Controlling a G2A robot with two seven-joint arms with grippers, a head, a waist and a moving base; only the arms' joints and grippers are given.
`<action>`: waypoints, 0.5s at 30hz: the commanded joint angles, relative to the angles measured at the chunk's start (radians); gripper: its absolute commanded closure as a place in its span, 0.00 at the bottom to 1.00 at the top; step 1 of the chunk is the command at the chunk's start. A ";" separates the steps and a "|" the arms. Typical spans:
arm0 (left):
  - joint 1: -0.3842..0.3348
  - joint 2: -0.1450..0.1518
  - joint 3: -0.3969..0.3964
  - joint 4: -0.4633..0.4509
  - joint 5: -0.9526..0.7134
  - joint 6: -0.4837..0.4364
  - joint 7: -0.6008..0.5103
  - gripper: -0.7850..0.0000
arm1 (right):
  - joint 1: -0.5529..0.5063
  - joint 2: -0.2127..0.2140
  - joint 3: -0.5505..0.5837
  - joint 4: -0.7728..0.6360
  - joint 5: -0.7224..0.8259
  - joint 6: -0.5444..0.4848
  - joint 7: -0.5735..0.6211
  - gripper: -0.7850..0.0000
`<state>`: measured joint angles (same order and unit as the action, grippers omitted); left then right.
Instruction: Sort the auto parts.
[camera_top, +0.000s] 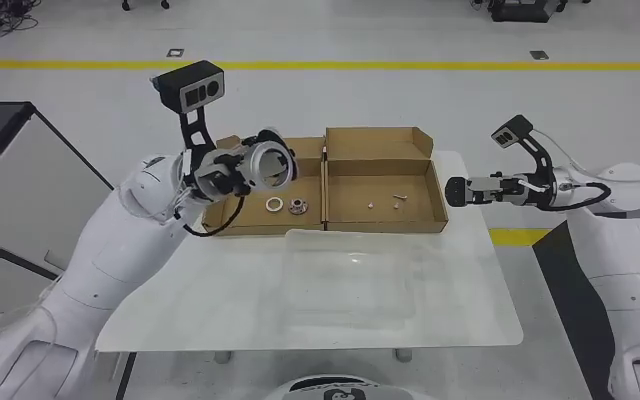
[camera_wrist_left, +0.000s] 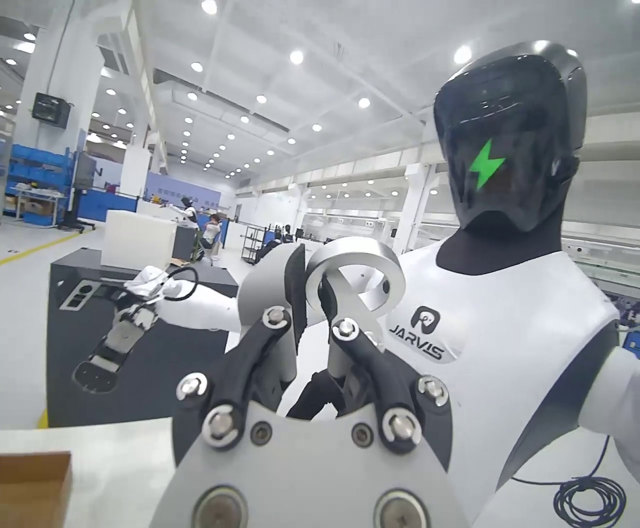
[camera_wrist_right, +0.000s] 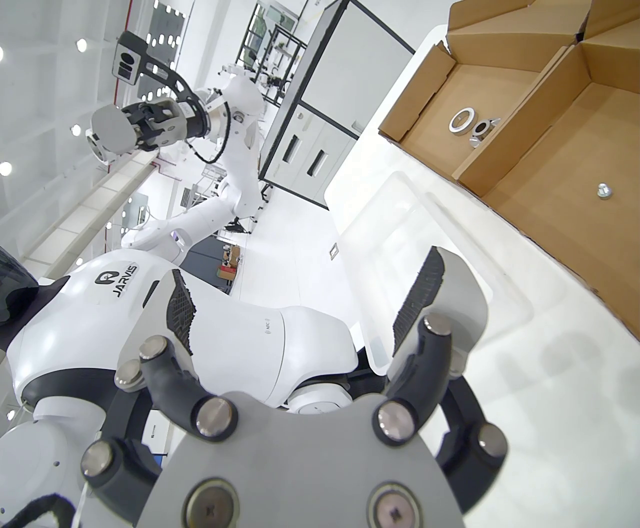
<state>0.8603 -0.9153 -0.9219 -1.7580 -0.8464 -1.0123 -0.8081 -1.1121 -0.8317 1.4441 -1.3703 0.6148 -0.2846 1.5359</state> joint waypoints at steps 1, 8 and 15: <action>0.003 -0.004 -0.001 -0.027 -0.053 0.000 0.000 1.00 | 0.000 0.000 0.000 0.000 0.000 0.000 0.000 0.00; 0.016 -0.036 -0.030 -0.101 -0.237 0.000 -0.001 1.00 | 0.000 0.000 0.000 0.000 0.000 0.000 0.000 0.00; 0.030 -0.063 -0.053 -0.111 -0.277 0.010 -0.011 1.00 | 0.000 0.000 0.000 0.000 0.000 0.000 0.000 0.00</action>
<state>0.8896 -0.9758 -0.9733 -1.8684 -1.1204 -1.0055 -0.8157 -1.1121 -0.8317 1.4441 -1.3703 0.6148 -0.2846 1.5359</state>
